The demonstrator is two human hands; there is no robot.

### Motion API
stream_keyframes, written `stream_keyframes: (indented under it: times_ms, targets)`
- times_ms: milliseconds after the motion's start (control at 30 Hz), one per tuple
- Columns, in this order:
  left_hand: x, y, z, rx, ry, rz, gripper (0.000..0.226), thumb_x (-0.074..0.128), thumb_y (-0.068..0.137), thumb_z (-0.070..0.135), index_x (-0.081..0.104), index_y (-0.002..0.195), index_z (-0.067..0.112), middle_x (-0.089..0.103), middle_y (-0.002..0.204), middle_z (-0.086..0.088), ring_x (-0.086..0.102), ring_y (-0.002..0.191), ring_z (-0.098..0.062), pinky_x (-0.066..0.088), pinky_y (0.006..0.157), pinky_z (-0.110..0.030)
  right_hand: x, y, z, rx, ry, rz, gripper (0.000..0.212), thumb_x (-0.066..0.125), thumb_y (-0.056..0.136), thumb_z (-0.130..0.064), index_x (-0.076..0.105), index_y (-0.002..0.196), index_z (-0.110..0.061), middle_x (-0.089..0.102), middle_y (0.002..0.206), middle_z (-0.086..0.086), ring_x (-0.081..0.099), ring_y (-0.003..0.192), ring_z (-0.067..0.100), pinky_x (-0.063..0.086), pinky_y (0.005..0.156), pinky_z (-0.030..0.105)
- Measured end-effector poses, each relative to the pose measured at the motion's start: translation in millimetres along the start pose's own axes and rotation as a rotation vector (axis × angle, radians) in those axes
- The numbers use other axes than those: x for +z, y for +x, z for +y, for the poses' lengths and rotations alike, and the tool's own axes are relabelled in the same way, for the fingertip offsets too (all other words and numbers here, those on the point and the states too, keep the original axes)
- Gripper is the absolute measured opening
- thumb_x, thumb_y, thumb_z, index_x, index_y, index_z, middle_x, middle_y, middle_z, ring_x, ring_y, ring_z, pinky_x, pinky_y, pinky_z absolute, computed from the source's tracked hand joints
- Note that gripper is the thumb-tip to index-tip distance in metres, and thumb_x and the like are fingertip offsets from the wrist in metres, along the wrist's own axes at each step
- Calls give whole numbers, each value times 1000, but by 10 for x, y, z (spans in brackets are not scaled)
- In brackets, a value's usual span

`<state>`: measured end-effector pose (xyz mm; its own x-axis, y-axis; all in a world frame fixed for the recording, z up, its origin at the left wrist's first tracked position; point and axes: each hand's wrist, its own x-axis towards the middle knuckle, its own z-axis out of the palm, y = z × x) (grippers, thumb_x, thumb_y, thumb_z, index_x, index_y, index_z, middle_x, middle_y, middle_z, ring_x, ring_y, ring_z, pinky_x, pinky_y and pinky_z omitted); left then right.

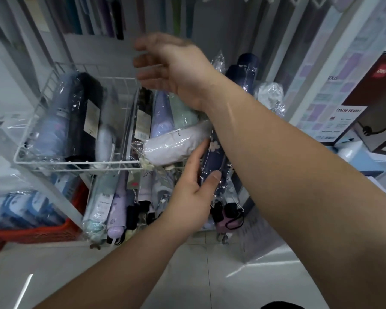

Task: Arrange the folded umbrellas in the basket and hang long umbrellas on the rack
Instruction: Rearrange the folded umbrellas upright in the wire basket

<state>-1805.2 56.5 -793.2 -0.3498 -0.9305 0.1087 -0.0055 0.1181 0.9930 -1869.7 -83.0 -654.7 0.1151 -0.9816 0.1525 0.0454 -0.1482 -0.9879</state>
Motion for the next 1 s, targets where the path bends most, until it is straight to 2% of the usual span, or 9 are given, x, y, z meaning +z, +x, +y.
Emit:
stream_keyframes:
  times_ms: [167, 200, 300, 400, 500, 600, 767, 900, 1000]
  targets:
    - [10, -25, 123, 31, -45, -4, 55, 47, 106, 13, 32, 145, 49, 39, 137, 44, 37, 127, 27, 30, 104, -2, -297, -315, 61, -261, -735, 119, 21, 50, 97, -11, 70, 104, -15, 67, 91, -6, 60, 85, 9, 49, 82, 26]
    - [13, -22, 140, 30, -75, 12, 53, 47, 106, 13, 35, 144, 48, 44, 137, 41, 40, 128, 23, 33, 107, -6, -350, -388, 66, -317, -864, 153, 22, 52, 96, -15, 71, 106, -15, 69, 95, -8, 61, 90, 9, 48, 86, 25]
    - [23, -20, 176, 8, -166, 67, 49, 47, 103, 21, 44, 142, 51, 55, 143, 25, 50, 135, -4, 40, 116, -44, -438, -612, 64, -431, -1160, 233, 25, 53, 93, -30, 70, 107, -18, 70, 102, 1, 61, 101, 24, 47, 90, 38]
    - [-40, -23, 276, 1, -261, 111, 48, 45, 107, 15, 48, 138, 51, 63, 135, 19, 60, 125, -14, 54, 102, -46, -492, -755, 110, -478, -1310, 414, 32, 56, 87, -43, 72, 102, -19, 67, 102, 3, 57, 104, 32, 45, 93, 43]
    - [-170, -26, 393, 25, -315, 131, 46, 43, 107, 12, 49, 141, 43, 69, 125, 17, 68, 104, -7, 59, 78, -31, -416, -823, 166, -407, -1249, 534, 43, 60, 82, -52, 71, 109, -22, 60, 127, 3, 49, 121, 33, 37, 106, 40]
    - [-373, -27, 483, 50, -308, 181, 45, 43, 107, 12, 50, 142, 41, 70, 123, 15, 69, 97, -8, 56, 71, -26, -191, -799, 149, -271, -1047, 554, 56, 66, 83, -51, 60, 132, -26, 40, 147, 8, 36, 136, 33, 27, 115, 35]
    - [-909, 62, 595, 54, -283, 287, 41, 43, 107, 14, 52, 139, 39, 70, 125, 9, 71, 103, -14, 56, 69, -28, 332, -587, 97, -118, -758, 358, 69, 74, 85, -41, 44, 146, -30, 49, 131, 4, 50, 111, 11, 35, 95, 17]
    - [-1362, 198, 590, -10, -173, 337, 36, 45, 107, 16, 53, 133, 40, 73, 111, 15, 73, 90, -10, 58, 67, -31, 707, -206, 256, 10, -594, 213, 79, 73, 84, -33, 35, 153, -25, 65, 129, 4, 65, 111, 22, 54, 98, 40]
    - [-1700, 323, 603, -40, 92, 285, 36, 48, 106, 26, 52, 141, 35, 67, 113, 21, 67, 99, 0, 54, 87, -26, 841, 65, 379, 122, -545, 218, 83, 71, 80, -29, 34, 154, -18, 66, 124, 12, 67, 109, 30, 56, 95, 47]
